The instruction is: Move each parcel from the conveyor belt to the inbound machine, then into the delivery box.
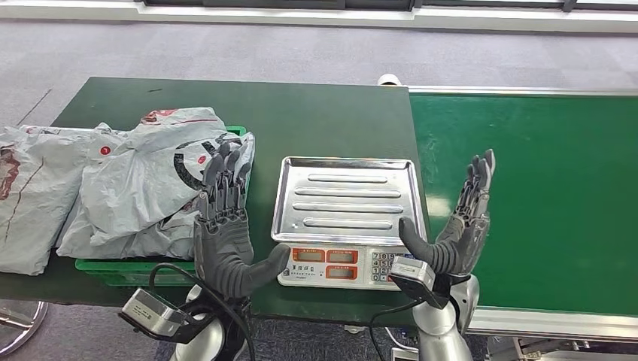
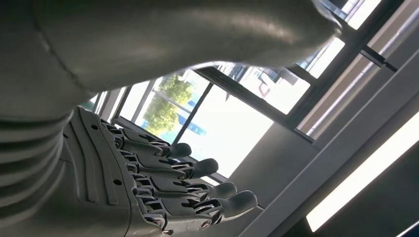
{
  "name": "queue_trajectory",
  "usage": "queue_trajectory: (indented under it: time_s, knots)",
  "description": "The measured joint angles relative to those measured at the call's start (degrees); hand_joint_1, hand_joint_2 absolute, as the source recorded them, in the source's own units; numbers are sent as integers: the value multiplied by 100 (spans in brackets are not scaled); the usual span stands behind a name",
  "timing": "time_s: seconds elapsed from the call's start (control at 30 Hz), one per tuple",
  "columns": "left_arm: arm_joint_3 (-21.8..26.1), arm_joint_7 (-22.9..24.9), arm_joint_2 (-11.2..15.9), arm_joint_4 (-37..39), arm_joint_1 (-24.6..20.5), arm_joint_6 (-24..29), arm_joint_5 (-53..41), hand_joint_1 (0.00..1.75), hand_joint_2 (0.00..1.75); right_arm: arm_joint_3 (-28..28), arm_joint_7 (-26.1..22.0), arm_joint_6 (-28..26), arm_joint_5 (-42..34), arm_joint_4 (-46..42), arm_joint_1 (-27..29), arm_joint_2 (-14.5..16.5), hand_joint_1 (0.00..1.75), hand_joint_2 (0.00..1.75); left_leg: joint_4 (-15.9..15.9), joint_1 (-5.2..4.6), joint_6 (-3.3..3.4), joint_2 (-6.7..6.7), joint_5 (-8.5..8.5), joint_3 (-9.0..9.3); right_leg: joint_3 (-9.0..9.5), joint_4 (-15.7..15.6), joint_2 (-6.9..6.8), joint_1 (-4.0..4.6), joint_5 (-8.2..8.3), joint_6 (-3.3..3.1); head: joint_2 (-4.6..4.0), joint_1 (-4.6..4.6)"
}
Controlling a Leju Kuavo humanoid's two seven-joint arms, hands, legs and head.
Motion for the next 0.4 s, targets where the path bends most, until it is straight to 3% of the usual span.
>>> queue_trajectory:
  time_s: [0.4]
  knots:
    - [68, -1, 51, 73, 176, 617, -142, 0, 175, 424, -47, 0, -58, 26, 23, -5, 0, 0, -1, 0, 0, 0, 0, 0, 0, 0, 0, 0, -1, -1, -2, 1]
